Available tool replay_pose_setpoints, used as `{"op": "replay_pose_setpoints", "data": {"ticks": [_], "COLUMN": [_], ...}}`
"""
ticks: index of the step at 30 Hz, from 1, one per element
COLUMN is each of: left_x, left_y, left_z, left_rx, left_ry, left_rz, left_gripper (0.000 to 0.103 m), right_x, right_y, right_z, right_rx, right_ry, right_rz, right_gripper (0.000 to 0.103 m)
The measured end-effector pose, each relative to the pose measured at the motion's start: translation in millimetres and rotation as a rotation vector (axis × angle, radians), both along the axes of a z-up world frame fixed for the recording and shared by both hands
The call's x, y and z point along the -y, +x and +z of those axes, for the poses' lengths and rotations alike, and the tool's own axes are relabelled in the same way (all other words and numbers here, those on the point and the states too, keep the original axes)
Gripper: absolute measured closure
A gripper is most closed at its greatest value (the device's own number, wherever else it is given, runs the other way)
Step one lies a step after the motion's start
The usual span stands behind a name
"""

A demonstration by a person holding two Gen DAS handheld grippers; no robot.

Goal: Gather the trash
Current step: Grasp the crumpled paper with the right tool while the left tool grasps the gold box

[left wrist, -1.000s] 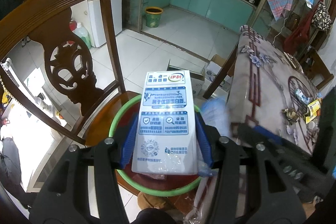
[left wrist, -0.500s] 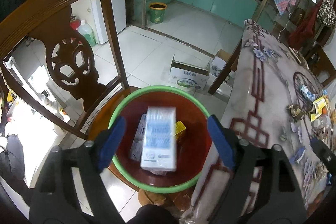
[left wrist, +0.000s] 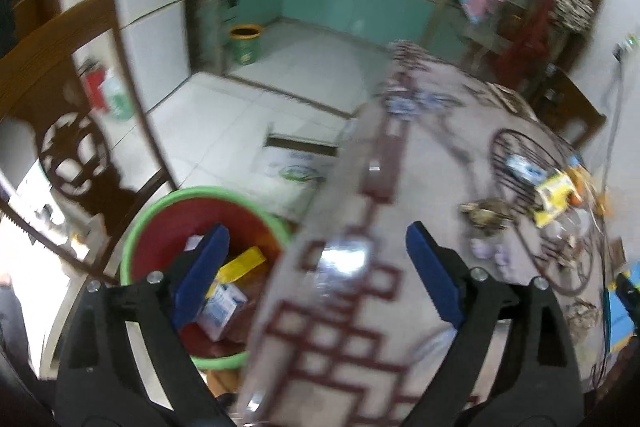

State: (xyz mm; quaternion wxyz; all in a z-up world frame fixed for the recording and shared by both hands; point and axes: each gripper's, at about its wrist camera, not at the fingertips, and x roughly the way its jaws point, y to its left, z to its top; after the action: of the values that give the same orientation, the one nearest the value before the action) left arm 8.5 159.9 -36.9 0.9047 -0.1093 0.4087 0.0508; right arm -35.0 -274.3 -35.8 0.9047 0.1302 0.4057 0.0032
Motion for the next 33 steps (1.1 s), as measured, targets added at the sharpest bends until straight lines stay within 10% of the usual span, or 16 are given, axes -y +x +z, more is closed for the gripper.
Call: {"op": "replay_pose_setpoints", "data": {"ticks": [6,13,15,21,33], "left_x": [85.0,171.7,194.0,224.2,215.4], "left_y": [19.9,49.0,64.9,104.1,147.1], "left_z": [0.8,-13.5,-21.5,-63.0,-100.5], "left_rx": [0.004,-0.003,-0.003,-0.104,-0.204], "left_ry": [0.019,0.078,0.153,0.442,0.283], "left_rz": [-0.166,-0.313,-0.374,-0.536,-0.481], "left_gripper": [0.011,0.006,0.005,0.005,0.017], "right_x": [59.6,59.3,57.1,56.1,54.3], "right_y": [-5.1,3.3,11.6,12.5,18.6], "right_z": [-57.9,-76.1,-86.6,-84.6,-83.5], "right_rx": [-0.170,-0.217,-0.251,-0.219,-0.196], "right_ry": [0.182,0.167,0.176,0.264,0.314], "right_rz": [-0.119,-0.120,-0.107,-0.052,-0.039], "right_gripper": [0.022,0.024,0.051,0.059,0.059]}}
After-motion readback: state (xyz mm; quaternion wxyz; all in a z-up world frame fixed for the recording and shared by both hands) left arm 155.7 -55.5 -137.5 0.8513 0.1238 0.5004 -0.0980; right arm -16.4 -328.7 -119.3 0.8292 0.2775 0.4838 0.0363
